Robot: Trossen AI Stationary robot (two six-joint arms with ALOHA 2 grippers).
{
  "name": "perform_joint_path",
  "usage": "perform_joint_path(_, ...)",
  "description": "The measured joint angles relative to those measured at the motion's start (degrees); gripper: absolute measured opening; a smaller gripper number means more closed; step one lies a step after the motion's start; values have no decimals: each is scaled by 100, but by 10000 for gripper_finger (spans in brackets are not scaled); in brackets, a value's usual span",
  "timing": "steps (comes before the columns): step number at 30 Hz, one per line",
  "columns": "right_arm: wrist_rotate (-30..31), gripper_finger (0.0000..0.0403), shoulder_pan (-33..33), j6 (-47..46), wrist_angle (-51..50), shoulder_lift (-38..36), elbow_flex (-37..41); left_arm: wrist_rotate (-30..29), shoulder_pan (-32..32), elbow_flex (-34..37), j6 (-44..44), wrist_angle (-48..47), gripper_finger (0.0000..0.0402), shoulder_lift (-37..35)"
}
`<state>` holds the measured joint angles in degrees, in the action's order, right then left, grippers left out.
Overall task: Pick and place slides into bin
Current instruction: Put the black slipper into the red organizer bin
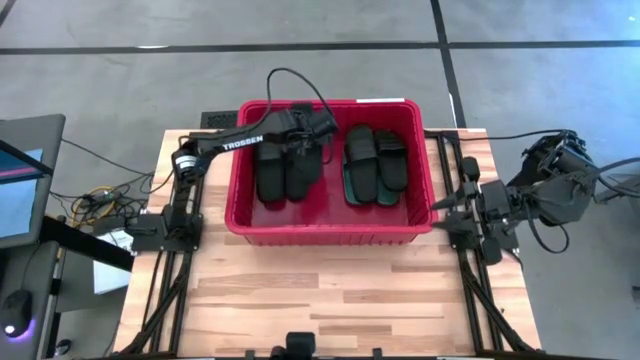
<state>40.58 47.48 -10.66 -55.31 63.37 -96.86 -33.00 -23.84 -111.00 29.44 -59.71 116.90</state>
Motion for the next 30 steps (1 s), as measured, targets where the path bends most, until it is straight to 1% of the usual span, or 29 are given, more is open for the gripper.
perform_joint_path(6, 24, 127, 0, 0, 0, 0, 0, 66, -28, 321, 50, 241, 0, 13)
perform_joint_path(15, 24, 127, 0, 2, -2, 0, 0, 112, -43, 740, 18, 230, 0, 28)
perform_joint_path(19, 24, 127, 0, 2, -17, 0, 0, 8, -43, 887, -188, 240, 0, 28)
perform_joint_path(26, 22, 127, 0, 2, -17, 0, 0, -174, -41, 898, -632, 215, 0, 28)
perform_joint_path(30, 22, 127, 0, 0, -17, 0, 0, -183, -27, 898, -874, 84, 0, 28)
